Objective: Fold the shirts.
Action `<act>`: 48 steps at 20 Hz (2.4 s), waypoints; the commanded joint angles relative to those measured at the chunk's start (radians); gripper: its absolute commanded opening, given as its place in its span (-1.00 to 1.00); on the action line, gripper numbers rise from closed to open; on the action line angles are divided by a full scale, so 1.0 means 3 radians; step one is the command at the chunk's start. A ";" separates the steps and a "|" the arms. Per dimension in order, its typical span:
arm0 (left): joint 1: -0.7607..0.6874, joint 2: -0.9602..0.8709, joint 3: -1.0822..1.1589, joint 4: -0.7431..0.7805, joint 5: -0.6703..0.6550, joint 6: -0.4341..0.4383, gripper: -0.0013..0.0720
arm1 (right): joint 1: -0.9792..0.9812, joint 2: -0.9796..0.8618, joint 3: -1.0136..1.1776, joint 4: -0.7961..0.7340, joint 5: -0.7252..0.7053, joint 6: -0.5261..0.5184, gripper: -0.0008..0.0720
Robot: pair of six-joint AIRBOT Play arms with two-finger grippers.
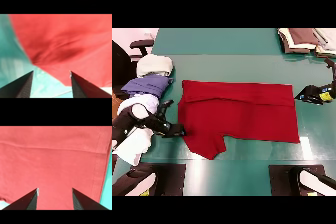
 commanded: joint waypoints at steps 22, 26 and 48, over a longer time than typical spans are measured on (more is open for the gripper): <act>-0.0272 0.0256 0.0192 -0.0299 0.0215 -0.0004 -0.90 | -0.1207 -0.0047 -0.1928 0.0081 -0.0415 -0.0033 0.14; -0.0272 0.0256 0.0271 -0.0051 -0.0113 -0.0017 -0.91 | -0.0870 -0.0046 -0.1741 0.0050 -0.0211 -0.0117 -0.94; -0.0272 -0.1058 0.1754 0.0586 0.0937 -0.0003 -0.90 | 0.0093 -0.1189 0.0905 -0.0350 0.0168 0.0196 -0.94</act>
